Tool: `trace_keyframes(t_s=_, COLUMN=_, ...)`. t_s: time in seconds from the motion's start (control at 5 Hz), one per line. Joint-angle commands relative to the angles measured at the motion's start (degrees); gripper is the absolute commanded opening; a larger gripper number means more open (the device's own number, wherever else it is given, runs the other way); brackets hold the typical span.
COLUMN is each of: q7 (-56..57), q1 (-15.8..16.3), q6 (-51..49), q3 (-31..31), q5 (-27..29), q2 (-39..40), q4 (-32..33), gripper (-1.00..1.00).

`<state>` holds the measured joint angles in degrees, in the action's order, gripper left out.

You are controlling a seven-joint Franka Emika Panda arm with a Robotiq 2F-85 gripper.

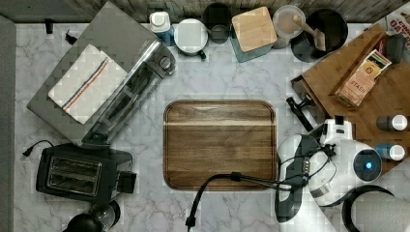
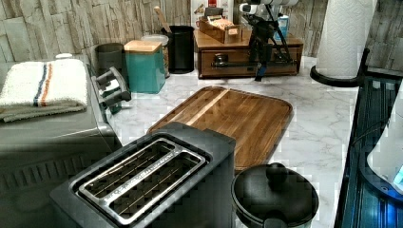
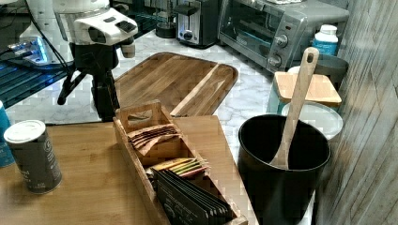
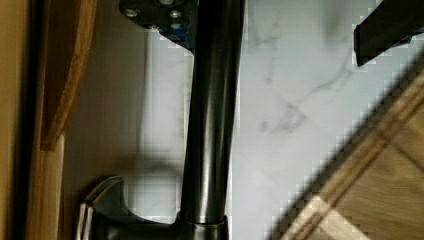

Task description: Open the drawer.

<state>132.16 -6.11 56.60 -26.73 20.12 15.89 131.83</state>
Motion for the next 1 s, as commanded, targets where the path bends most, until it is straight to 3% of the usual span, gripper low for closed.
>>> trace_keyframes(t_s=0.2, q7=-1.80, q1=1.14, q6=-3.92, q3=0.90, q5=0.19, q2=-2.05, q4=0.34, gripper=1.00)
trace_keyframes(t_s=0.6, q7=-11.05, q1=6.69, q6=1.33, q3=-1.00, q5=-7.88, q2=-12.59, q4=14.34, gripper=1.00)
trace_keyframes(t_s=1.0, q7=-18.01, q1=8.39, q6=5.64, q3=1.87, q5=-11.07, q2=-19.49, q4=25.62, gripper=1.00)
